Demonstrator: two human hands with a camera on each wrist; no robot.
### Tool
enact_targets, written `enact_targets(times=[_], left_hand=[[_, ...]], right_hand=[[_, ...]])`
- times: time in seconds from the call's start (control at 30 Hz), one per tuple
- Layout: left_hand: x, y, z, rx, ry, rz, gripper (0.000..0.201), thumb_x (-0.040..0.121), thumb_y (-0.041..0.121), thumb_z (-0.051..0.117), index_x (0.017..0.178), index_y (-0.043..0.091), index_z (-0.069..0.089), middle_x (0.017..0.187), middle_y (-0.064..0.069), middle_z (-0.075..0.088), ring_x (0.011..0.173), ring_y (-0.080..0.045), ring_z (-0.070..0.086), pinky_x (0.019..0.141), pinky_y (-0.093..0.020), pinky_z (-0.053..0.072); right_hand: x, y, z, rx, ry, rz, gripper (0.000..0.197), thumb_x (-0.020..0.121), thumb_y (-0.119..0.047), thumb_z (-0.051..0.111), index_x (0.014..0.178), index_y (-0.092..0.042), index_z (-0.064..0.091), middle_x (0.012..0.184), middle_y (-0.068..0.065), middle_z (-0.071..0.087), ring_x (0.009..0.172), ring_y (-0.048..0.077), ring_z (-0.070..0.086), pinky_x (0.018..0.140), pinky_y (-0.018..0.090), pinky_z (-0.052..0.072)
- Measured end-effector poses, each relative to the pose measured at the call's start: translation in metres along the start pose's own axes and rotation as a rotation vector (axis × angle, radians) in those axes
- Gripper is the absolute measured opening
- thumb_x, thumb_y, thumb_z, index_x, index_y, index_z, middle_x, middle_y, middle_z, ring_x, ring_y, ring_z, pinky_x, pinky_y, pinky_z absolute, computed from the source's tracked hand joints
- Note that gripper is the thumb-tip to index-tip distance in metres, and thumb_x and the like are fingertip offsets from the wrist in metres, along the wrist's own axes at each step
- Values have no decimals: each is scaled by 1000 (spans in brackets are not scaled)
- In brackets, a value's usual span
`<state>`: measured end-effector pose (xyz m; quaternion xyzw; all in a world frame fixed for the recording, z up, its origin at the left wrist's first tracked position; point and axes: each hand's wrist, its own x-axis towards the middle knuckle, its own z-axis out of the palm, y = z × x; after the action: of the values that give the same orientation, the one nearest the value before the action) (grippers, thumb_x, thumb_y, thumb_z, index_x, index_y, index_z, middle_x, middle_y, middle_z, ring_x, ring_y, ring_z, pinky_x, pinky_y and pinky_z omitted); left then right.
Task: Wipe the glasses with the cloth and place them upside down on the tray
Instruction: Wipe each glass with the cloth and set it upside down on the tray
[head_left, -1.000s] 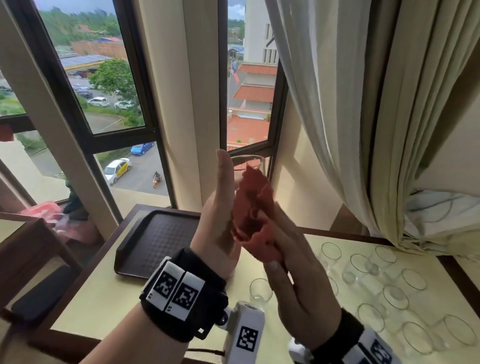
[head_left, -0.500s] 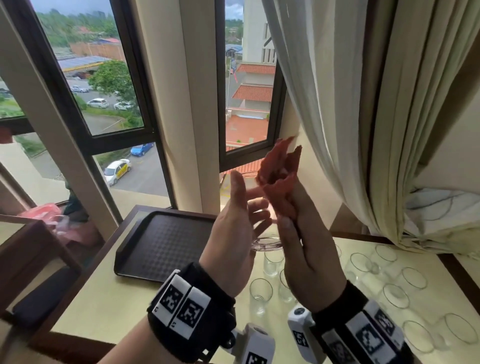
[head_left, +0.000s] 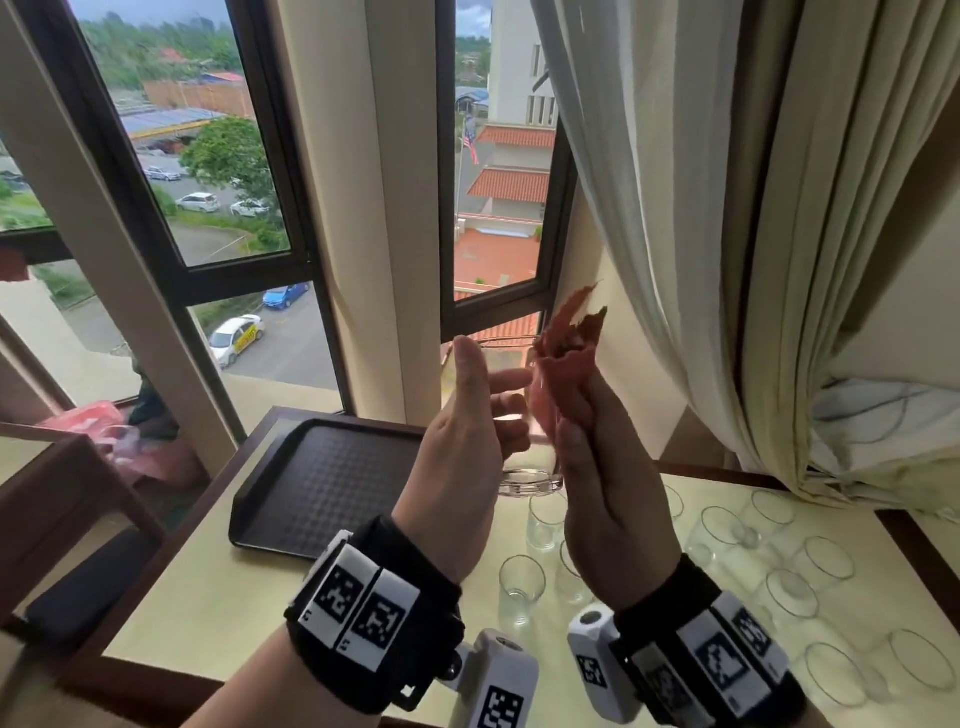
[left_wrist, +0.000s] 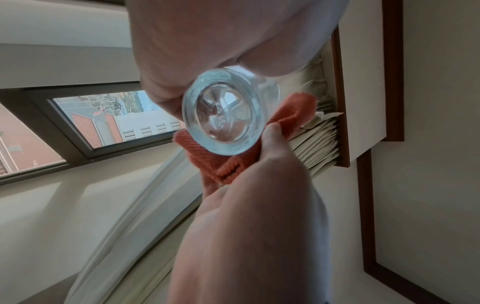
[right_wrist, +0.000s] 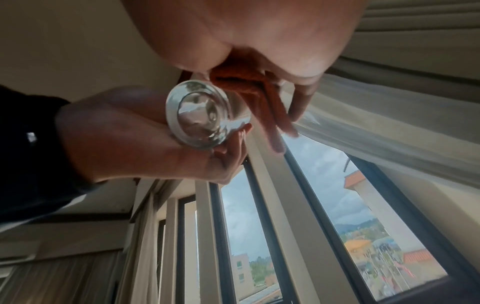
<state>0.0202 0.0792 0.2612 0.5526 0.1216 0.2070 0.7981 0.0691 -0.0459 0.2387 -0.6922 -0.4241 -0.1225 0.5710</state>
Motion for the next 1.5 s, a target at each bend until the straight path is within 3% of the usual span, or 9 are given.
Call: enact_targets(times=[0.23,0.4,0.53,0.73,0.9,1.0,1.1,1.37,1.5], left_hand=[[-1,10,-16,-30,37,-63,83,97,80,42,123,6,71,118,-25,73,115,-45,72,106,-56,57],[-2,5,-12,48,94,-60,78,101,76,31,119,12,73,108,-22,68,90,-28,72,79,-43,62],[-3,-2,0,4,12,-36,78,104,69,27,113,7,72,79,-5,72,67,-14,70,62,-26,57],[-4,4,-8,-55,-30,-47,54,107,63,36,108,22,72,93,6,80,82,-10,77,71,-29,63],[-8,19,-9,14,41,-100,95,74,98,44,120,18,68,114,-19,74,103,-33,74,101,-57,58],[-9,14,-8,104,28,-48,113,61,97,68,122,2,60,95,-22,72,89,-31,74,80,-39,65],[-13,10,-3,24,-37,27,108,55,89,78,110,-1,55,73,-7,63,65,-18,64,65,-25,56],[-8,2,0,-63,-36,-48,58,107,66,34,100,27,76,90,8,78,87,-15,73,74,-24,61],[-8,6,-16,-53,-31,-90,86,93,87,42,125,13,73,121,-23,74,117,-42,72,105,-55,57]], right_hand=[[-43,9,8,-177,-147,-225,59,107,-18,42,164,-21,29,174,0,23,159,30,29,119,61,38],[-30,11,10,88,-74,35,46,113,-33,36,159,-38,38,151,-14,57,133,7,57,105,40,50],[-3,2,2,141,-7,77,51,111,-17,35,162,-16,35,158,-11,51,147,12,47,119,36,41],[-20,-13,3,-97,-91,-230,50,107,-15,40,156,-3,41,169,12,34,156,35,33,120,60,36],[-57,8,11,-72,-108,-115,53,113,-40,32,165,-30,28,167,2,40,142,36,52,109,62,48],[-51,11,11,36,-69,49,52,111,-48,34,163,-42,30,134,-4,63,100,17,59,94,40,51],[-26,10,4,127,-20,136,51,110,-41,36,161,-41,35,126,-16,66,105,0,62,92,26,51],[-6,-21,-3,-35,-65,-231,42,106,-14,42,147,-20,49,154,-5,50,142,22,50,113,42,44],[-46,9,9,-84,-83,-122,51,108,-23,42,158,-14,40,171,2,32,152,35,39,114,65,41]])
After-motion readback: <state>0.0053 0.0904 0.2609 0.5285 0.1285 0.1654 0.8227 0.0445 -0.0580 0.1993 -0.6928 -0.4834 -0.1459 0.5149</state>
